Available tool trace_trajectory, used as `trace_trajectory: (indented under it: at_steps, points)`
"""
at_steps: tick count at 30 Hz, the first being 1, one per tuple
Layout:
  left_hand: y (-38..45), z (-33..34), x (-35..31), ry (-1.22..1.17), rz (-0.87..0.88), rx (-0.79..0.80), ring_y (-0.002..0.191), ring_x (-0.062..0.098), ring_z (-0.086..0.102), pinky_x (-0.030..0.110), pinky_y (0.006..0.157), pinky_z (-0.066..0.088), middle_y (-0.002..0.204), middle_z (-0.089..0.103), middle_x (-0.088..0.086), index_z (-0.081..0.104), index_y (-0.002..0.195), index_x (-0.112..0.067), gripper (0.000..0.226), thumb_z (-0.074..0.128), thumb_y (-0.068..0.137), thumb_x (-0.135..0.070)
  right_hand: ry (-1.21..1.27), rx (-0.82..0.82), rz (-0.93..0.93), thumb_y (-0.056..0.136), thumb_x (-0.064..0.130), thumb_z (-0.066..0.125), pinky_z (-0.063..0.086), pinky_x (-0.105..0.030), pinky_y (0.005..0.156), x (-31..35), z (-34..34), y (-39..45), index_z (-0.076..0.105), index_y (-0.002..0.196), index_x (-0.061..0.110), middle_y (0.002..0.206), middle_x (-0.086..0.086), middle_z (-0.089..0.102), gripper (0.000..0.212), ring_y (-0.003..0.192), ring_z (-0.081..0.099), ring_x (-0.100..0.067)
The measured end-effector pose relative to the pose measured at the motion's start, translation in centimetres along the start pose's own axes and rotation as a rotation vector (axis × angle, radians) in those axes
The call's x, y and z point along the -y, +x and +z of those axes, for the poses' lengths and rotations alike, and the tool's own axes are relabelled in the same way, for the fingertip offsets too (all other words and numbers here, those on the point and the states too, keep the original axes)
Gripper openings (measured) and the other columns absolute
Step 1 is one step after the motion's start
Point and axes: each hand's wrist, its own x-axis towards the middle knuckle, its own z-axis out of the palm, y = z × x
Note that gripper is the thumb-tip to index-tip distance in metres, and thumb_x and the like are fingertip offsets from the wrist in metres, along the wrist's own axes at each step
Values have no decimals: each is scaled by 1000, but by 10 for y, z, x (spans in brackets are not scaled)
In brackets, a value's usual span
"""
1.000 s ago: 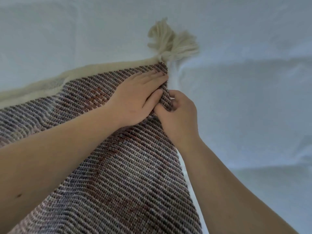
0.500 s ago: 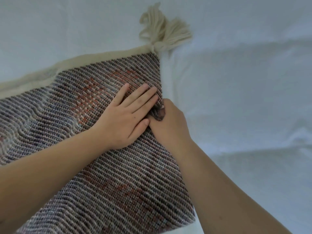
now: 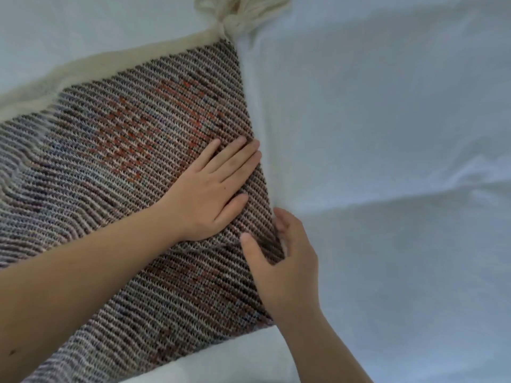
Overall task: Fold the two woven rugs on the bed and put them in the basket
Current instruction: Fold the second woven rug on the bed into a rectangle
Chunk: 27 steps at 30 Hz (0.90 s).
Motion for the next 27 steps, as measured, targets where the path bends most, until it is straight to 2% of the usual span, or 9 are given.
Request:
trace_trajectory:
  at_steps: [3, 6, 9, 12, 15, 17, 20, 23, 27]
  points:
    - [3, 1, 1, -22, -17, 5, 154, 24, 4, 46, 124, 3, 165, 12, 10, 16, 157, -5, 64, 22, 103, -40, -243, -7, -81, 81, 50, 71, 41, -33, 107, -8, -3, -5, 38, 149, 23, 129, 14, 53, 80, 125, 42, -7]
    - [0, -5, -6, -57, -33, 6, 154, 23, 4, 45, 124, 3, 165, 12, 9, 16, 157, -6, 63, 21, 104, -39, -360, 63, -40, 88, 46, 64, 40, -27, 100, -9, -7, 0, 35, 149, 23, 131, 7, 50, 71, 120, 47, -13]
    - [-20, -15, -24, -107, -18, 7, 153, 23, 9, 47, 124, 8, 165, 16, 10, 20, 156, -6, 62, 24, 104, -39, -376, 103, 36, 91, 44, 61, 47, -30, 84, -9, -8, -3, 49, 128, 26, 120, 5, 48, 43, 103, 57, -16]
    - [-61, -7, -52, -61, 103, 73, 153, 26, 13, 50, 123, 10, 163, 19, 12, 23, 155, -5, 65, 28, 103, -44, -351, 83, 33, 92, 43, 61, 45, -29, 78, -17, -14, -12, 53, 103, 26, 102, 7, 56, 23, 93, 57, -15]
    - [-86, 12, -77, -25, 138, 140, 153, 27, 8, 49, 124, 4, 165, 15, 12, 17, 157, -6, 71, 28, 103, -52, -314, 34, 40, 91, 42, 64, 45, -23, 70, -31, -31, -30, 48, 96, 32, 91, 15, 58, 20, 82, 57, -5]
    - [-89, 21, -91, -38, 139, 185, 154, 26, 5, 49, 123, 2, 165, 12, 11, 16, 157, -8, 75, 28, 101, -57, -345, -18, 31, 90, 43, 65, 39, -13, 63, -43, -44, -49, 46, 95, 33, 91, 16, 56, 23, 78, 53, 2]
    - [-90, 31, -116, -66, 196, 238, 154, 24, 3, 50, 123, 4, 166, 10, 8, 15, 158, -10, 81, 29, 99, -63, -382, -46, 85, 91, 46, 62, 36, -10, 59, -65, -61, -80, 41, 93, 37, 90, 20, 53, 23, 76, 50, 9]
    - [-92, 34, -141, -85, 240, 254, 154, 24, 3, 49, 122, 4, 166, 11, 8, 16, 158, -9, 84, 29, 98, -67, -417, -103, 130, 91, 46, 62, 36, -18, 58, -84, -74, -102, 41, 99, 39, 92, 21, 52, 23, 70, 47, 8]
    - [-90, 42, -164, -72, 231, 262, 154, 25, 4, 48, 122, 4, 166, 10, 8, 15, 158, -10, 84, 27, 98, -68, -483, -110, 222, 91, 55, 56, 41, -29, 66, -98, -87, -108, 47, 121, 34, 96, 13, 60, 38, 75, 55, -7]
